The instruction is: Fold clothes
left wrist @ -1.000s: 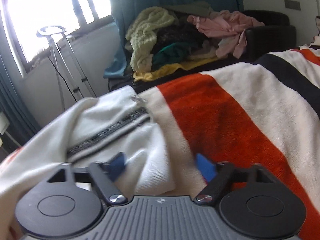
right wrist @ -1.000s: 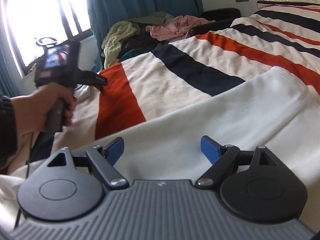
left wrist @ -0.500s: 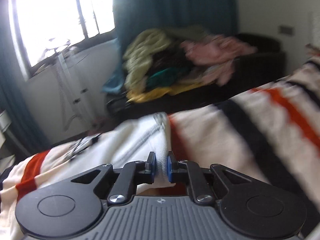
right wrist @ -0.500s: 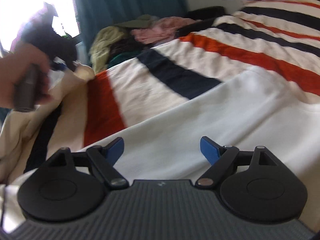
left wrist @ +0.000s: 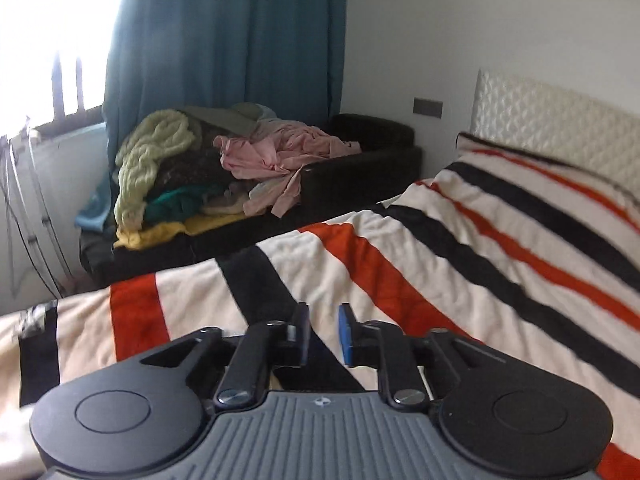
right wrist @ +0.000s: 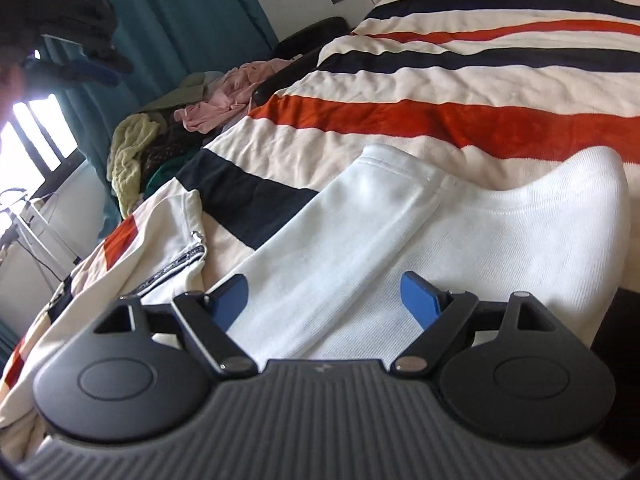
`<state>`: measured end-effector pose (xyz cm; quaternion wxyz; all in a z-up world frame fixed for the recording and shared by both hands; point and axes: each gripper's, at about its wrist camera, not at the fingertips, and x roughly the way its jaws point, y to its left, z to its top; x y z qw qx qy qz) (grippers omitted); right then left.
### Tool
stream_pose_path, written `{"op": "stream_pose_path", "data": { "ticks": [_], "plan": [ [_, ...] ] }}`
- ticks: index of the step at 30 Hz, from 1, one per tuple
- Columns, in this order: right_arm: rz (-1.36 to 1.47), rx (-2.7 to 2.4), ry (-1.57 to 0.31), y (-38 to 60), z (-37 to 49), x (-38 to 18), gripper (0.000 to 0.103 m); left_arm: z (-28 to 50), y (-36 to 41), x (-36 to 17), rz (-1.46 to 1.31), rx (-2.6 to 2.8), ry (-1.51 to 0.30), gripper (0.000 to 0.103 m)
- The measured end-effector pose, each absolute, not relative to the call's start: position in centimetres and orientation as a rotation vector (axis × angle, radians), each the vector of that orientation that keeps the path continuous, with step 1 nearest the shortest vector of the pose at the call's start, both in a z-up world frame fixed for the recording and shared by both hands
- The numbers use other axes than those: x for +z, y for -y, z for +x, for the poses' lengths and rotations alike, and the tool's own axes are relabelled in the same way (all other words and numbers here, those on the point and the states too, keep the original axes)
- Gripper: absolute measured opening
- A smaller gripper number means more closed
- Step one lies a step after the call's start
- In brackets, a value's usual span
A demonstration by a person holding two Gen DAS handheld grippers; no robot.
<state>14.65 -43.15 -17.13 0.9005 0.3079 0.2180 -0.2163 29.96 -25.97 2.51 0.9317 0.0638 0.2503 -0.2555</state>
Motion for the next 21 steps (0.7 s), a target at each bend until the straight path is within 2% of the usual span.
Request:
{"op": "stream_pose_path", "data": {
  "ticks": [1,2,3,11,13,18,21],
  "plan": [
    [0.638,-0.443,-0.448,43.1,14.6,-17.1,0.086,28.8,24.1,2.4,0.129,-0.507,-0.507,0.037],
    [0.637,-0.435,-0.443,43.0,14.6,-17.1,0.086,27.6,22.2,2.2,0.128,-0.489,-0.502,0.049],
    [0.635,-0.425,-0.439,42.9,14.6,-17.0,0.085,26.3,20.2,2.0,0.131,-0.466,-0.494,0.055],
    [0.554,-0.327,-0.386,41.3,14.5,-15.5,0.085,14.6,2.4,-0.2,0.056,-0.199,-0.512,0.067],
    [0.527,-0.285,-0.371,40.5,14.2,-14.9,0.085,12.4,-1.2,-0.5,0.032,-0.152,-0.51,0.068],
    [0.414,-0.184,-0.34,37.7,12.7,-13.1,0.085,7.3,-6.7,-1.0,0.035,-0.081,-0.466,0.075],
    [0.388,-0.132,-0.361,36.7,11.7,-12.4,0.085,4.6,-8.7,-1.8,0.016,-0.071,-0.453,0.075]
  ]
}}
